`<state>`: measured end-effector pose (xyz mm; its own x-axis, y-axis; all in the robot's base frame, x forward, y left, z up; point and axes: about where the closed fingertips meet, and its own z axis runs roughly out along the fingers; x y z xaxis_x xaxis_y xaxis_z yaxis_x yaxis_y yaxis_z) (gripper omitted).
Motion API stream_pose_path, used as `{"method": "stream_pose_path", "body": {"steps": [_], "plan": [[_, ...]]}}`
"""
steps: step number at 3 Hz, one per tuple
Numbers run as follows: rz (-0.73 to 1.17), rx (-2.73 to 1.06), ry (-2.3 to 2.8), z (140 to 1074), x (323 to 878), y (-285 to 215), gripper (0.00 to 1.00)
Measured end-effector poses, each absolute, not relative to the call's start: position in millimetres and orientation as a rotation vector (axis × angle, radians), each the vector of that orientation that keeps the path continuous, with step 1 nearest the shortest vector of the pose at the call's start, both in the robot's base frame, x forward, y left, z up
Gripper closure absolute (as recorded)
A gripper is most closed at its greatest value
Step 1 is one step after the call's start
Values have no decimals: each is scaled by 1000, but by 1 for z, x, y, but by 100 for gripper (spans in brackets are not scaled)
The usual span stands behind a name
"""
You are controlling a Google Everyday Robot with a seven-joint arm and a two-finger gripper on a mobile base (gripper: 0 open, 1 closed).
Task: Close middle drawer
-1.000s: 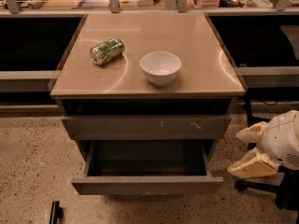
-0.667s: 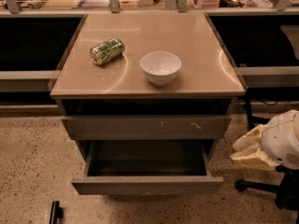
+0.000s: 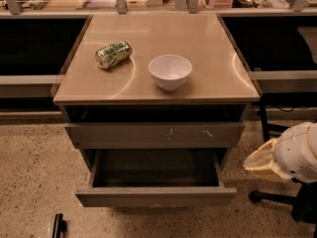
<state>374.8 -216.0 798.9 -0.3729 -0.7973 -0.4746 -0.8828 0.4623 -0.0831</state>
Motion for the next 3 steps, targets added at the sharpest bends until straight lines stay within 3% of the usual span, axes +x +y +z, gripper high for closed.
{"method": "stream_pose_path", "body": {"steps": [3], "plan": [[646,-1111,2189,624,402,-248,100]]}}
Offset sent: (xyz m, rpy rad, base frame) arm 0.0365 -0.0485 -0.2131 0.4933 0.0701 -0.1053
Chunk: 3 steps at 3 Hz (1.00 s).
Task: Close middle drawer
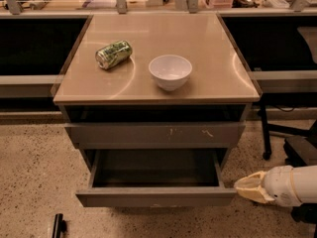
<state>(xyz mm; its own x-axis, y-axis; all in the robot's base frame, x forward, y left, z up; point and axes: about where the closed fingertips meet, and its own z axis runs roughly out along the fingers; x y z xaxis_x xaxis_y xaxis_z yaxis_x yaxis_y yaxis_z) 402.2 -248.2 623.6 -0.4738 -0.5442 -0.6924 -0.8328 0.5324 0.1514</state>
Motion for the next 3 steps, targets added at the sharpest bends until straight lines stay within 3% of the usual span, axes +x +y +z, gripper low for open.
{"method": "stream_pose_path", "body": {"steps": [3], "plan": [[776,-1023,2209,560,397,-247,100]]}}
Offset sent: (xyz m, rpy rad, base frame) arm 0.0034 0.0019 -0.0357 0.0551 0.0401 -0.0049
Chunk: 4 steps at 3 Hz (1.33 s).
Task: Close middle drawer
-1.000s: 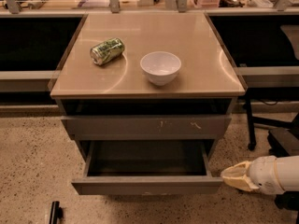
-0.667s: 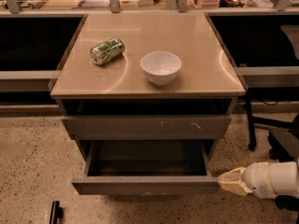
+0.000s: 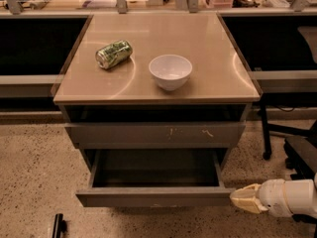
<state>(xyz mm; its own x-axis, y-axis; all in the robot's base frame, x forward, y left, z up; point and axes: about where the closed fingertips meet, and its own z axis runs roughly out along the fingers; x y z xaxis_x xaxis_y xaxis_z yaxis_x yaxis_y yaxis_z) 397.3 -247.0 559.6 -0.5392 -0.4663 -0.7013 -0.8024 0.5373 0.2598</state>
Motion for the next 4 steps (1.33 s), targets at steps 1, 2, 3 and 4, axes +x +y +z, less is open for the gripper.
{"method": "stream_pose_path", "body": {"steps": [1,2,3,4], "plan": [[825,-928,2221,518,390,-254,100],[889,-820,2261,466,386,-260,100],[943,-761,2291,426,391,-259,100],[937,-771,2296,406,423,-256,100]]}}
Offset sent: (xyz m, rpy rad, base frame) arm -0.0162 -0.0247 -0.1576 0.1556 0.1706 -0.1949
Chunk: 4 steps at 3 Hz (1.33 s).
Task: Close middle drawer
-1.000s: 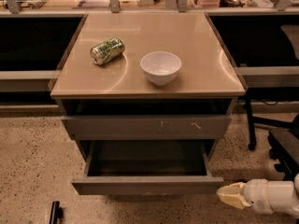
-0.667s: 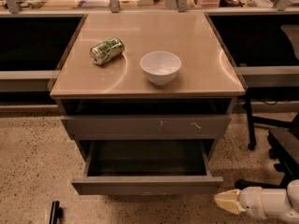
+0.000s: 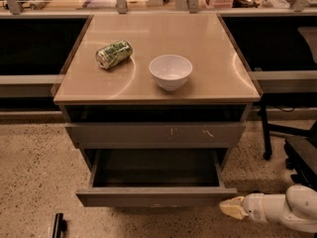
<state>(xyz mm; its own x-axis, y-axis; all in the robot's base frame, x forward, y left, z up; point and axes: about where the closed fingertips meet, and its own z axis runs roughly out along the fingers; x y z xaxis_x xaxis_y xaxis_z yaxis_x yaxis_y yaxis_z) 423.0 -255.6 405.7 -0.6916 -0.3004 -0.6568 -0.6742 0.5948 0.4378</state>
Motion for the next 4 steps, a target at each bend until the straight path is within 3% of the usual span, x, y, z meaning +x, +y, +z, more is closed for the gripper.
{"method": "stream_pose_path", "body": {"steps": [3,4], "plan": [[869,-797,2225,414,492,-250,100],[869,-796,2225,414,491,-250,100]]}}
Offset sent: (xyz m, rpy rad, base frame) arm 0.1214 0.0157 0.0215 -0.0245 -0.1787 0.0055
